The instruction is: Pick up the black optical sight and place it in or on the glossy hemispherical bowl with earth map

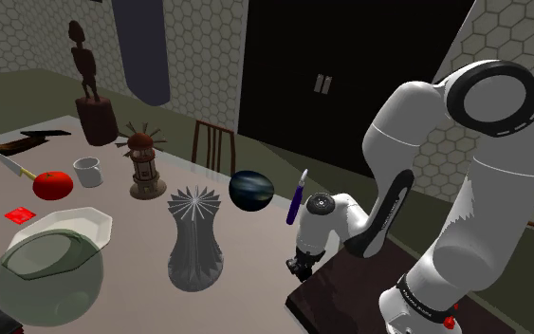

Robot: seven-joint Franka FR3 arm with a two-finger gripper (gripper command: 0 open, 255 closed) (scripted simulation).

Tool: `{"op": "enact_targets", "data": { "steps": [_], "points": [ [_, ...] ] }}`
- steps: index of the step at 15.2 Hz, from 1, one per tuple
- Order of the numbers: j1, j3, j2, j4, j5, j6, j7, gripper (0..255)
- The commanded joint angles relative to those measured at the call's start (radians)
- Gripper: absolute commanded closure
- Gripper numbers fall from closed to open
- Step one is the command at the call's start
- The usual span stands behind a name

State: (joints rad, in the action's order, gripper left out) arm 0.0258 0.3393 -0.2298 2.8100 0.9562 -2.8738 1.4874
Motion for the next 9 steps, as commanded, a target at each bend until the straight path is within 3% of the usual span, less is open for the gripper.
{"op": "enact_targets", "data": {
  "steps": [1,8,9],
  "points": [
    [0.000,0.000,0.000,0.000,0.000,0.000,0.000,255],
    [0.000,0.000,-0.001,0.000,0.001,0.000,0.001,255],
    [0.015,0.023,0.024,0.013,-0.047,0.005,-0.038,255]
  ]
}}
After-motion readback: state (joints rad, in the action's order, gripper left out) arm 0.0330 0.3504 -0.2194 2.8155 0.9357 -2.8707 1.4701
